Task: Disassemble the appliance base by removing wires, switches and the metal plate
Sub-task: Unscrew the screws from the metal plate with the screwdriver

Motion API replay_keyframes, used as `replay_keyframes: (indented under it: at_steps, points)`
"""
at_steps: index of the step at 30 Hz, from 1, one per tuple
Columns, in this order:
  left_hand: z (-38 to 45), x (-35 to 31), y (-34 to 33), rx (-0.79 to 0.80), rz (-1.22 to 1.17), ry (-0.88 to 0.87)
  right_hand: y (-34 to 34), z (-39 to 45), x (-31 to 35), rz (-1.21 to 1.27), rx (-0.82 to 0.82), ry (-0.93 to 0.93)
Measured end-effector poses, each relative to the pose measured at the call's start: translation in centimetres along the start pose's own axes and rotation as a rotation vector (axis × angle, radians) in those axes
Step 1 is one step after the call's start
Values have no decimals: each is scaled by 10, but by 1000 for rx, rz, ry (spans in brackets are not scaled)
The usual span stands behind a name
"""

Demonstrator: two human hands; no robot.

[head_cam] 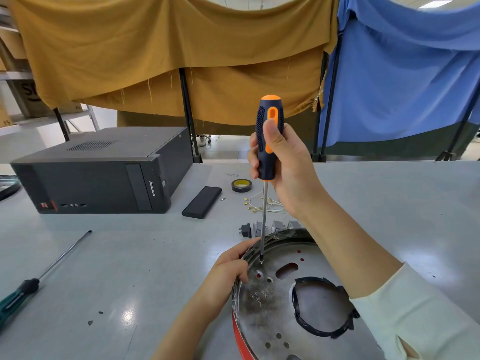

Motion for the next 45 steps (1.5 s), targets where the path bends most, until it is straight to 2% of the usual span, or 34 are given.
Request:
replay_keyframes:
  at_steps: [4,14,18,21,26,31,37,40,45]
  points:
    - [0,1,0,-2,-2,6,-4,0,-4,14,39,-28]
    - [1,5,3,-34,1,27,2,2,-6,-43,-5,-24]
    - [-2,1,2,-43,55,38,-3,4,-8,26,35,-47]
    - [-5,-5,4,-53,114,49,-1,3,-7,-60,-18,-54]
    - [-7,-20,11,-33,408,75,6,-3,-6,-157,-46,-65]
    - [1,-38,8,-24,828,112,3,-6,-4,4,-34,-78]
    - [13,-48,3,-44,1215,171,1,-11,2,-173,-72,-41]
    - [18,-53,2,-59,1321,169,-4,-14,2,-190,-26,-65]
    - [23,-53,2,-2,1382,204,-7,-15,4,-68,-14,-46]
Point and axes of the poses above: each hand's wrist, its own z-axis towards the middle knuckle, its own y-axis out of the back of the hand, x = y × z, the point moved 7 cm from there along z, towards the middle knuckle, and after that the axes turned 7 degrees about x, right-handed, at the moved point
